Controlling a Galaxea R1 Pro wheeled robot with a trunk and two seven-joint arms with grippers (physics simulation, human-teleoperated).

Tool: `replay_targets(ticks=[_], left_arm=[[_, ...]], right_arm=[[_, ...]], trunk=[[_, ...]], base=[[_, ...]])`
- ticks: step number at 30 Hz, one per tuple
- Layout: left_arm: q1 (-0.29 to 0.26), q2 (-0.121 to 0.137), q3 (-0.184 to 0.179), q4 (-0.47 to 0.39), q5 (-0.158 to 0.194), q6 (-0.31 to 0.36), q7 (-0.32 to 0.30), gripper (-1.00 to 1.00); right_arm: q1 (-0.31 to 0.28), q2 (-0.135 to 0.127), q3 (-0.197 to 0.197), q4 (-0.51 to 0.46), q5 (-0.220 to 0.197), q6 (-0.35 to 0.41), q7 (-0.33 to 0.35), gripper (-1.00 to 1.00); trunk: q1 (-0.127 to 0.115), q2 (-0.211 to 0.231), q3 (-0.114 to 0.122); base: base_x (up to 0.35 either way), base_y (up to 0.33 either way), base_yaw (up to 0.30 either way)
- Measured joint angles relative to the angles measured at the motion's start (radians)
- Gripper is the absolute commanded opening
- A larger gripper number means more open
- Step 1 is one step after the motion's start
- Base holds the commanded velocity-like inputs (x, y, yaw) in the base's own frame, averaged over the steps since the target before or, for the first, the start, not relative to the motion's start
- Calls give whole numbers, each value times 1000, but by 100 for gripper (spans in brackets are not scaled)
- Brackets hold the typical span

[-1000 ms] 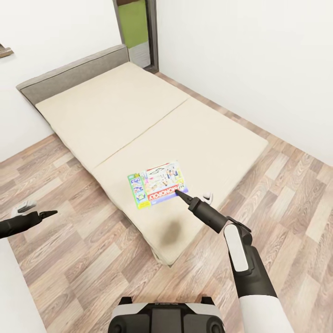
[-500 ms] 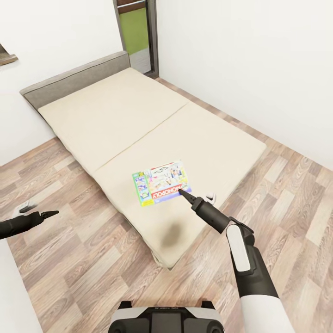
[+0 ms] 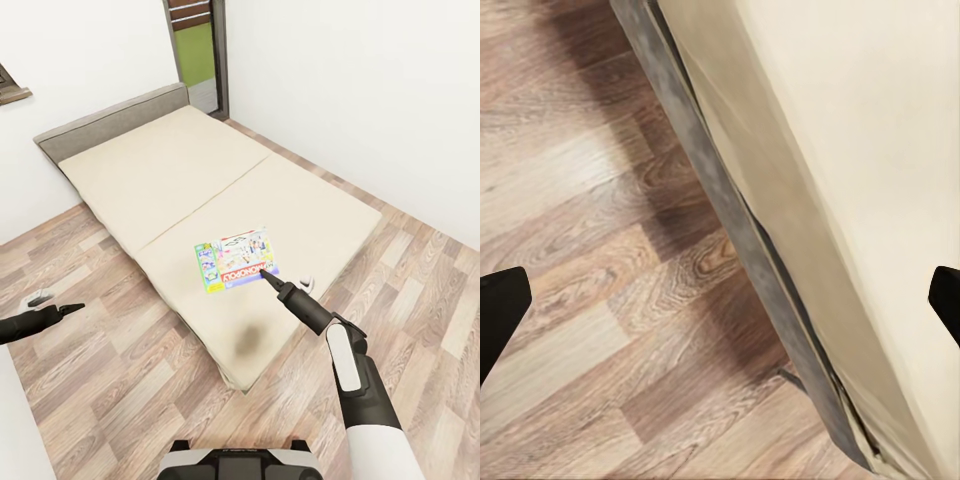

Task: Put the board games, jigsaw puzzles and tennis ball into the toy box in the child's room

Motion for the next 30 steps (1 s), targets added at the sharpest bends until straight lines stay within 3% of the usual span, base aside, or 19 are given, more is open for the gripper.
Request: replay_targets(ticks=[30], left_arm=[[0, -1, 1, 0, -1, 0, 1, 100]], right_arm=[[0, 0, 4, 18, 1, -27, 0, -100]], trunk=[[0, 0, 49]], base=[[0, 0, 0]])
